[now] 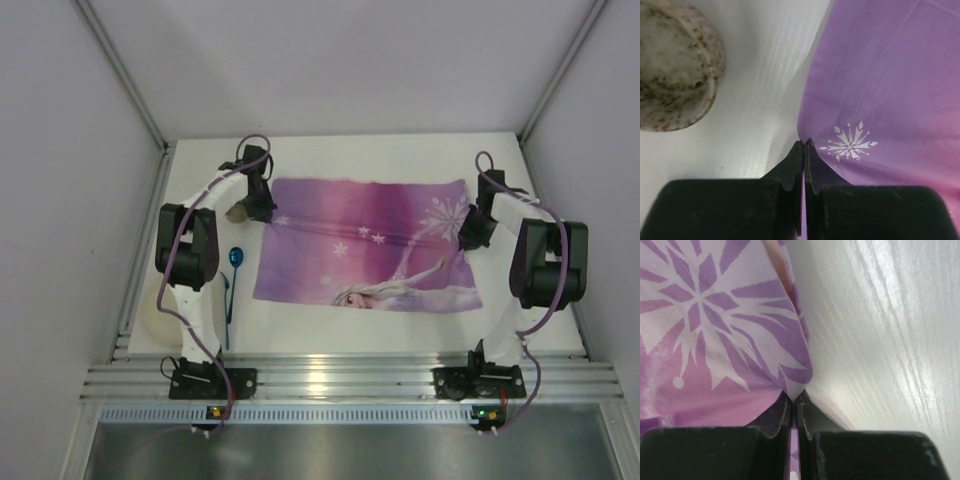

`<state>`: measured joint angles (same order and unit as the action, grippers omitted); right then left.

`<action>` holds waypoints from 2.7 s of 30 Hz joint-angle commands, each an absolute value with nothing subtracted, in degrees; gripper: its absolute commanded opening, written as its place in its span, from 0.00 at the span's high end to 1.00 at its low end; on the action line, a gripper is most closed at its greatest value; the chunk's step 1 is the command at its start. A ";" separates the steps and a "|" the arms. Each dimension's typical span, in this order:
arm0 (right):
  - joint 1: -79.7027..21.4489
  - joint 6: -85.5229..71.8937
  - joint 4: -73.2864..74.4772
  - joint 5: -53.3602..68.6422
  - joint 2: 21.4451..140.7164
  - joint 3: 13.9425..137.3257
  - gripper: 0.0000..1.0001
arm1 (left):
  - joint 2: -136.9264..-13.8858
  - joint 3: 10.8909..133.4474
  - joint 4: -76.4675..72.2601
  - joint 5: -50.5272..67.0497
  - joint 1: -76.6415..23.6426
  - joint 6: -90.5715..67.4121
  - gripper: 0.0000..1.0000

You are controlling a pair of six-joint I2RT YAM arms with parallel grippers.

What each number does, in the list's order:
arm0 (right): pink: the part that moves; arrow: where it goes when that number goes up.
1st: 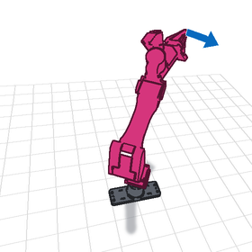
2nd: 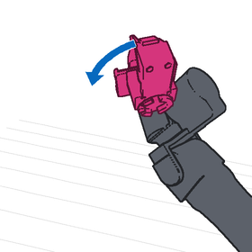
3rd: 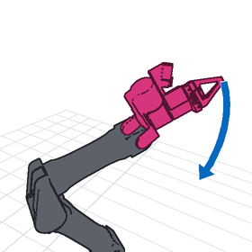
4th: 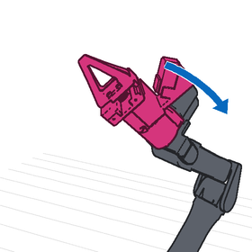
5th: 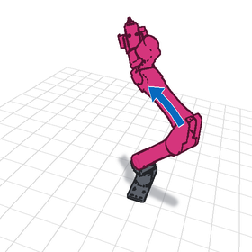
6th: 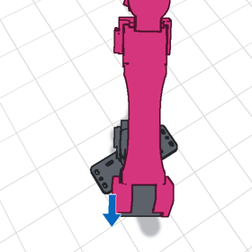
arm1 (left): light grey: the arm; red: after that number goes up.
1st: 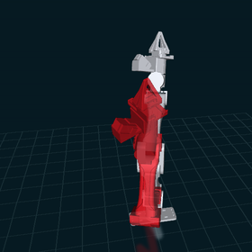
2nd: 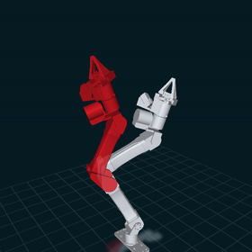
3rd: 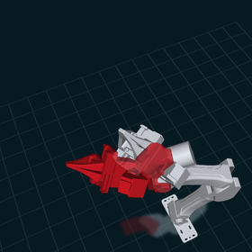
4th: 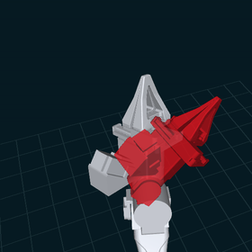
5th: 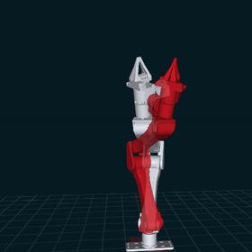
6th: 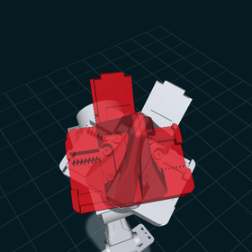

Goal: Set the dinner table for one person

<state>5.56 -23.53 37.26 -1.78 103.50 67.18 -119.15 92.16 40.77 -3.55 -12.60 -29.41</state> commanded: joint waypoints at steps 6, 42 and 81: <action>6.15 -19.86 42.80 -7.48 101.86 71.45 1.00 | -112.68 88.68 44.30 -10.37 -12.83 -28.12 1.00; -5.80 -22.32 46.05 1.06 77.17 64.42 0.03 | -113.28 97.99 47.29 -18.55 -0.62 -29.79 0.39; -5.80 -21.18 48.78 -2.11 76.82 66.10 0.04 | -128.23 125.59 49.13 -4.74 -28.63 -27.25 1.00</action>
